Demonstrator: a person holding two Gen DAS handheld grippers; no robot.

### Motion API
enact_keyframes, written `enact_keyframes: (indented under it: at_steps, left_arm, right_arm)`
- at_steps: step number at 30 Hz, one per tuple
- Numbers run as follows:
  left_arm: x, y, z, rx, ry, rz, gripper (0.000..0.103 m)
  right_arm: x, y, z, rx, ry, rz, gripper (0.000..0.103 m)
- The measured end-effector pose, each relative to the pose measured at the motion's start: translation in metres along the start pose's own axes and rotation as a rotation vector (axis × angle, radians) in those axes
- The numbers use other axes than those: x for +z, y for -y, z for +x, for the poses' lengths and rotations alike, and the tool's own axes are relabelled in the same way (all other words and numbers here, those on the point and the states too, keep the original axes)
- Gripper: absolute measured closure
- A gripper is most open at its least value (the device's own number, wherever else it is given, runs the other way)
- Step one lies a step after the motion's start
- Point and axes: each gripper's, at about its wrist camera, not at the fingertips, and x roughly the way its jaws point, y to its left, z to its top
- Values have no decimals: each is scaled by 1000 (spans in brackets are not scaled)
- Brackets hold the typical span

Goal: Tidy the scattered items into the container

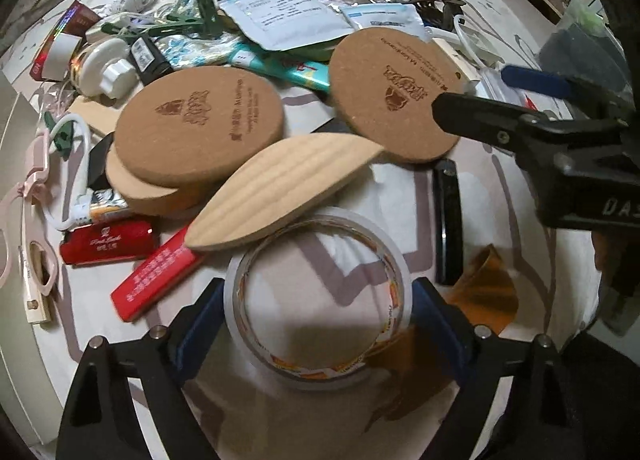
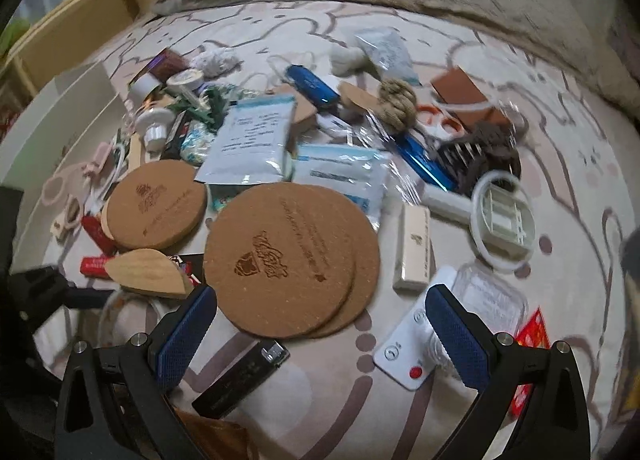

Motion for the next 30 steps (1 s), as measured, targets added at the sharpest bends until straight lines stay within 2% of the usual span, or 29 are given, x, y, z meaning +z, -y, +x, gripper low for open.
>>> enact_keyframes:
  at_steps: [5,9,17,22,26,30]
  left_arm:
    - [-11,-21,-6,22,-2,10,12]
    - [-18,-36,-10,31,3,14,12]
    - [-37,-56,-18,50,-7,37,12]
    - [-41,-60,-18,50,-2,51,11]
    - [-44,-58,-13,85,-13,80,11]
    - [-44,-61,-13,91,-16,64,10]
  right_arm:
    - [-2,-23,2,-29,24,-156,0]
    - [-5,-35,8,-50,22,-223,0]
    - [1,-37,22,-86,-3,-202,0]
    - [0,-41,33,-100,-36,-220,0]
    - [-1,-47,38,-115,-48,-249,0]
    - [2,-48,44,-125,-64,-236,0]
